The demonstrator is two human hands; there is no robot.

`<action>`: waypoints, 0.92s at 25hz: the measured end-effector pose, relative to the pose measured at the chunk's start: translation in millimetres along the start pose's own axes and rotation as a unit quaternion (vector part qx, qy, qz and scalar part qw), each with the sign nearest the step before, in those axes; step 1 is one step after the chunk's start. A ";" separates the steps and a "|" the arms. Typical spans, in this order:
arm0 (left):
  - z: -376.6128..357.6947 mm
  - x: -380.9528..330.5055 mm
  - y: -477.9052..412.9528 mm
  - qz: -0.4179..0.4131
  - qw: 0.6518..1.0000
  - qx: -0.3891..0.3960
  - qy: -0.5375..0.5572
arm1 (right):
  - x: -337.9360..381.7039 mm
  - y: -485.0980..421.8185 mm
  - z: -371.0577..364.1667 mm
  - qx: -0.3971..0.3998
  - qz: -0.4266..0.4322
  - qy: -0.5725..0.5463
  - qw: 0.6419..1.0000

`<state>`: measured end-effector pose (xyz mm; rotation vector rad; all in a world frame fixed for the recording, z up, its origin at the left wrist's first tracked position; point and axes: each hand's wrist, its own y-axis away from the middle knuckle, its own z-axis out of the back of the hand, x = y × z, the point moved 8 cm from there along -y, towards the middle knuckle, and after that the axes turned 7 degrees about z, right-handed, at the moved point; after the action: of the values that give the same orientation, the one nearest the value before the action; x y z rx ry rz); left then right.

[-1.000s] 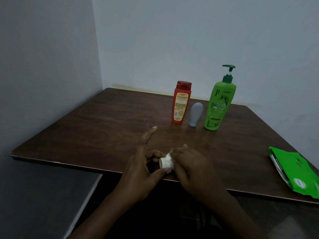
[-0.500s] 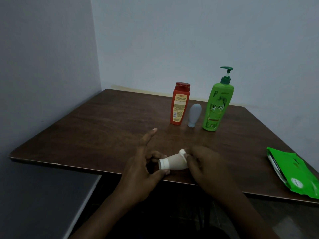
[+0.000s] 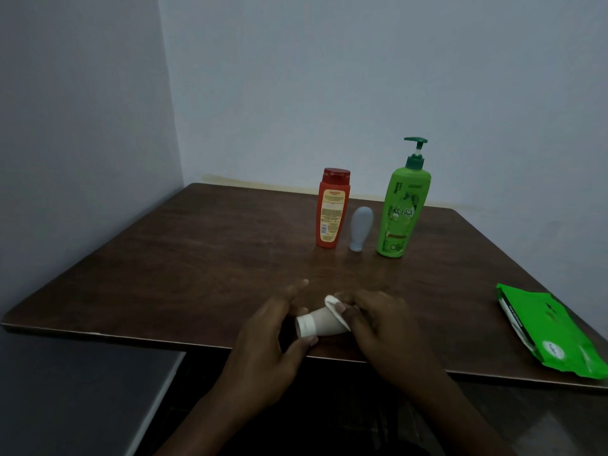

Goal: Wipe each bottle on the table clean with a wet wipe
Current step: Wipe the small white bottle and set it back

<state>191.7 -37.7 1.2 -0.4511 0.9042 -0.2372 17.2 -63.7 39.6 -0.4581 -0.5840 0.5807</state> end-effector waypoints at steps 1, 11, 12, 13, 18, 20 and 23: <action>-1.6 -0.8 -1.0 -0.019 1.000 -0.005 -0.016 | -2.2 0.3 2.1 -0.011 -0.012 -0.006 1.000; 3.8 -18.0 14.6 0.003 0.981 -0.169 0.097 | -38.3 12.8 -5.6 -0.225 -0.278 -0.426 0.831; 3.8 -20.6 15.9 0.010 0.976 -0.184 0.115 | -37.6 14.8 -8.3 -0.262 -0.293 -0.458 0.797; 3.3 -22.3 16.3 0.019 0.971 -0.195 0.135 | -36.8 16.6 -10.7 -0.296 -0.307 -0.490 0.760; -5.6 -29.2 12.7 0.080 0.947 -0.190 0.244 | -7.3 26.0 -25.9 -0.316 -0.315 -0.575 0.686; -10.4 -26.6 5.6 0.122 0.938 -0.163 0.281 | 2.3 29.8 -29.1 -0.292 -0.289 -0.558 0.721; -14.2 -21.3 -6.3 0.176 0.921 -0.107 0.330 | 1.8 28.2 -15.3 -0.239 -0.236 -0.481 0.810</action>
<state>167.6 -39.0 11.5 -0.4035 1.6652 0.0538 17.4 -45.2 13.3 -0.4430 -1.7977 0.1286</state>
